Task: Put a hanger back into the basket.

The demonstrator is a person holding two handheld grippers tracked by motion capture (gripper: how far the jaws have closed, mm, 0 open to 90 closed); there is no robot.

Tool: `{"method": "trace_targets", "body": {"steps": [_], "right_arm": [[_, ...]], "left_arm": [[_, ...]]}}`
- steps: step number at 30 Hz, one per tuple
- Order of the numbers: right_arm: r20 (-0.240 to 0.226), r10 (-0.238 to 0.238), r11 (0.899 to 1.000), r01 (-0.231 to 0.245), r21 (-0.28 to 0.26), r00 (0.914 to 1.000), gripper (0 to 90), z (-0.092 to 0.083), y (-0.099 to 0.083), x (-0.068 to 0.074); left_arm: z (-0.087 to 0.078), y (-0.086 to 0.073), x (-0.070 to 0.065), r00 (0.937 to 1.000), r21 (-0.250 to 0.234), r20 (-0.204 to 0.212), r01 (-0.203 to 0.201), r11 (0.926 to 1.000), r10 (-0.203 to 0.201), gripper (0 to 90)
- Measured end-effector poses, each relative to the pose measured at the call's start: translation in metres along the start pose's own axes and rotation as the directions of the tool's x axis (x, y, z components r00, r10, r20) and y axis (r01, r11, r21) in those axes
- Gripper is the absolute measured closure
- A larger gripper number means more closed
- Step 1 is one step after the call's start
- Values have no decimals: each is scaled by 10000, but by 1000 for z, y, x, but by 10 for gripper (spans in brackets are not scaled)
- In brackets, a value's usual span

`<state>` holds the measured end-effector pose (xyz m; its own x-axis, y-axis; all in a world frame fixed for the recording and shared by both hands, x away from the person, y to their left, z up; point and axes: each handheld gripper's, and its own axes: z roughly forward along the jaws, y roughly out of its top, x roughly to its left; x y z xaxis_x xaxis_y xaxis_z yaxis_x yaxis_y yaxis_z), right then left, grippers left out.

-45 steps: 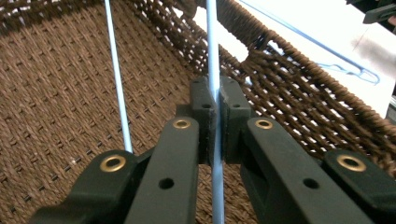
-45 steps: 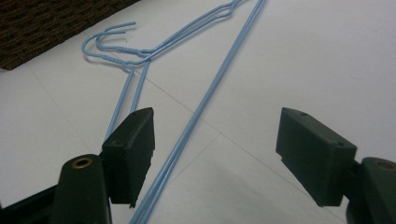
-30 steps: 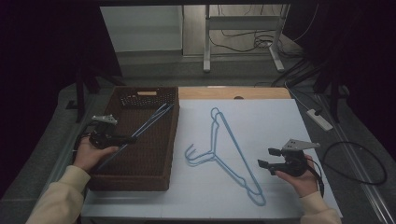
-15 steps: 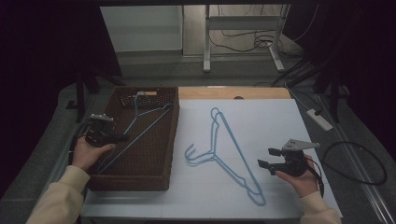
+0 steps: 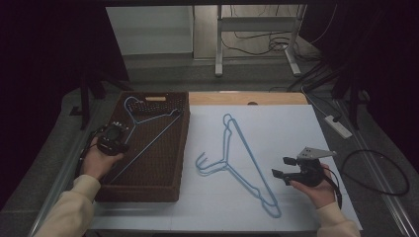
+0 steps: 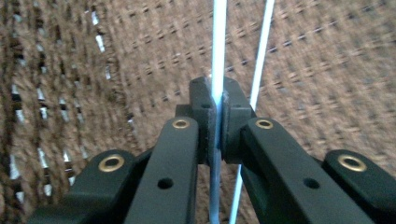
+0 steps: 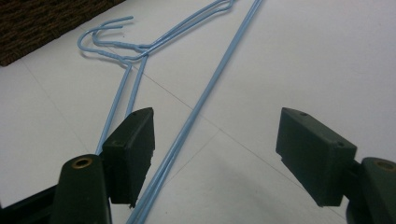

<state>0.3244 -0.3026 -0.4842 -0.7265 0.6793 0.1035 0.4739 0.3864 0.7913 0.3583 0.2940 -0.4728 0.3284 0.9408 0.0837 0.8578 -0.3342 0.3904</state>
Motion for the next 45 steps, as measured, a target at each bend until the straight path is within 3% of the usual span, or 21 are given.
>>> {"method": "trace_targets", "body": {"steps": [5,19,22,24,28,32,35,37,38,39,42,43,45], "right_arm": [[5,7,10000,-7,40,10000,287,1,0,0],[6,19,10000,-19,17,10000,287,1,-1,-1],[13,36,10000,-37,15,10000,286,1,-1,-1],[7,16,10000,-16,8,10000,287,1,-1,-1],[23,54,10000,-54,44,10000,286,0,-1,-2],[16,64,10000,-64,12,10000,286,1,-1,-2],[24,62,10000,-62,16,10000,286,1,-1,-2],[29,66,10000,-66,5,10000,287,1,-1,-2],[37,71,10000,-71,-9,10000,286,0,-1,-2],[46,76,10000,-76,-14,10000,287,0,-1,-3],[61,98,9999,-97,-58,9999,287,0,-2,-3],[69,89,9999,-88,-50,9999,287,0,-2,-3],[79,62,10000,-61,-59,9999,287,-1,-3,-3]], "left_arm": [[4,3,2,9997,327,-224,142,9994,-134,861],[4,2,2,9984,248,-473,326,9992,-314,837],[1,2,3,9969,78,-677,399,9992,-393,721],[-3,1,2,9962,-156,-773,386,9991,-397,588],[-16,-2,-1,9975,-963,-400,536,9939,-577,438],[-34,-7,-7,9980,-2108,424,558,9759,-479,381],[-50,-13,-14,9927,-3036,1193,528,9513,-170,358],[-61,-17,-22,9879,-3618,1546,468,9311,104,351],[-64,-18,-25,9870,-3777,1595,406,9250,218,350],[-64,-18,-25,9870,-3777,1595,406,9250,218,349],[-76,-24,-37,9782,-4427,1980,317,8961,632,346],[-80,-27,-44,9732,-4682,2140,261,8833,847,344],[-83,-28,-52,9670,-4928,2264,103,8701,1168,341]]}}
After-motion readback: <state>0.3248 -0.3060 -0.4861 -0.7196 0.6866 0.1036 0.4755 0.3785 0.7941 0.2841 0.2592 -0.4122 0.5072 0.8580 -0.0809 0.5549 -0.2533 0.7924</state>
